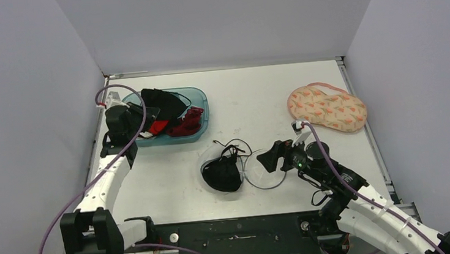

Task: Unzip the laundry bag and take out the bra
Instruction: Place the bra in the bin.

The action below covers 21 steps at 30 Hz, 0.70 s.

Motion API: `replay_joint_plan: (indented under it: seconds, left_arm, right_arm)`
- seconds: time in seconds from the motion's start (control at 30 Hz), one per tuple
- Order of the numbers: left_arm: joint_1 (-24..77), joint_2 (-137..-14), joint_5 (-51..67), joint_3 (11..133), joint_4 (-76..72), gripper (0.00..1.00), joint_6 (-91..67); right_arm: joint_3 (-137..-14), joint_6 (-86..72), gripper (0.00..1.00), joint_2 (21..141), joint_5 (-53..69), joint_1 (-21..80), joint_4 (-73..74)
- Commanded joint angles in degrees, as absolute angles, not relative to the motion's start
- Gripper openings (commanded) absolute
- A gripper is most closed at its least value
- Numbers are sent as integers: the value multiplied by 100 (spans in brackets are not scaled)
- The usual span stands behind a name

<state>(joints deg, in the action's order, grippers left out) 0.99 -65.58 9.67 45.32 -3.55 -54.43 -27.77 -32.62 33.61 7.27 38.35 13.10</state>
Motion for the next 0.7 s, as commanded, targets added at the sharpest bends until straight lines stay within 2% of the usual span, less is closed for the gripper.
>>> replay_joint_plan:
  seconds: [0.0, 0.2, 0.47, 0.5, 0.6, 0.67]
  left_arm:
    - [-51, -7027, 346, 4620, -560, 0, -4958]
    - [-761, -8034, 644, 4627, -1019, 0, -5195]
    - [-835, -8789, 826, 4827, -1148, 0, -5252]
    - [-835, -8791, 833, 4795, -1173, 7, -5274]
    - [-834, -8753, 806, 4746, -1161, 39, -5301]
    - [-835, -8710, 777, 4754, -1100, 53, -5288]
  right_arm:
    - [-2617, -3456, 90, 3389, 721, 3897, 555]
    - [-2473, -3306, 90, 3468, 730, 3934, 451]
    - [-2581, -2936, 90, 3720, 623, 3964, 421]
    - [-2595, -2928, 90, 3766, 630, 3968, 395]
    - [-2586, -2910, 90, 3843, 667, 3973, 311]
    - [-2566, -2891, 90, 3850, 655, 3973, 283]
